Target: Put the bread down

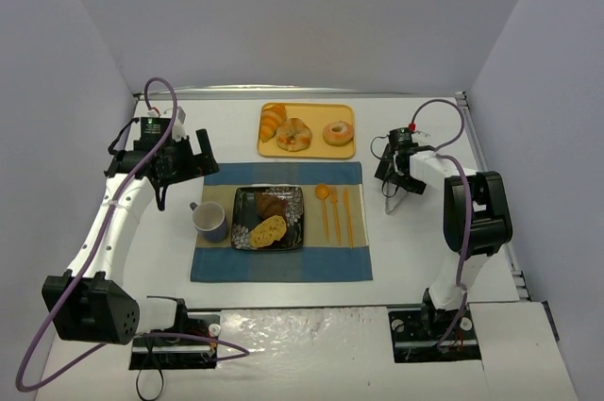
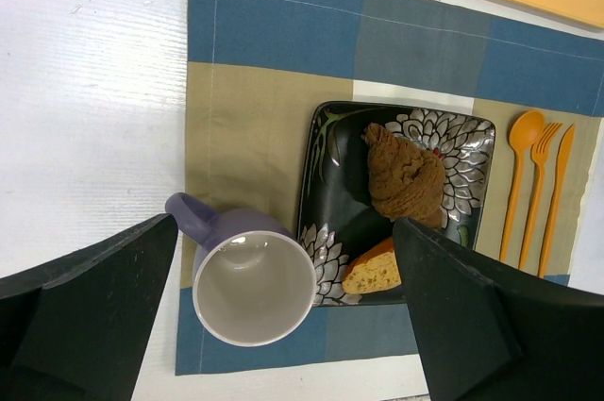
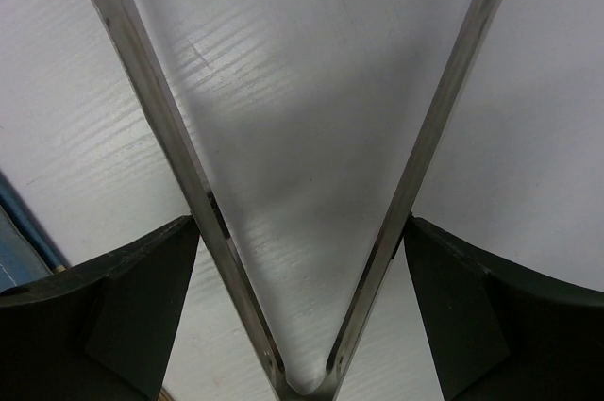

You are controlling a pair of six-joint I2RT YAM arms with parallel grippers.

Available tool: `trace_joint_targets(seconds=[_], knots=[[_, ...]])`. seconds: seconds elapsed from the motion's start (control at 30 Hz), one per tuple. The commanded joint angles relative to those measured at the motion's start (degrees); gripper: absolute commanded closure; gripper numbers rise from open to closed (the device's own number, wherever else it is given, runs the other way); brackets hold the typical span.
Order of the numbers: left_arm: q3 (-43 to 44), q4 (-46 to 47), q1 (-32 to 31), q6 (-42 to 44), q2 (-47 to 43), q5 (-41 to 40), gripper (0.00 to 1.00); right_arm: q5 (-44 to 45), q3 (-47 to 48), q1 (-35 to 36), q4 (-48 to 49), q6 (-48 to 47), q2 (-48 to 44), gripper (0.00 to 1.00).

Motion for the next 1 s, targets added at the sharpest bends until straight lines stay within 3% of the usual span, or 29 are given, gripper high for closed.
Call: trace_joint_targets(seconds=[0.0,0.13,0.27,0.43,0.67,0.97], knots=[[4.0,1.0,0.4,0.7,-1.5,-0.5,0.03,0.7,0.9,-0.4,1.2,0.6,-1.5,0.12],[4.3,0.8,0.4,0.8,-1.5,-0.8,0.03,0.2,1.8,-0.3,0.5,0.9,-3.6,0.09],[4.2,0.8,0.4,0.9,-1.5,-1.2,0.03,-0.3,4.8,-0.3,-1.6,0.4,-8.6,0.00],[4.5,0.6,0.4,0.9,-1.5,-1.6,0.03,-4.8,8.5,0.5,-4.2,-0.2,-14.8,0.00],[4.1,0.5,0.3,0.2,-2.7,-1.6,0.03,-6.5,9.2,10.8,-5.1,0.5,-23.0,0.00],[1.5,1.6,-0.1,-0.6,-3.7,-1.1,0.03,-6.2,9.8,20.0,-5.2,1.3,-26.3,0.00]])
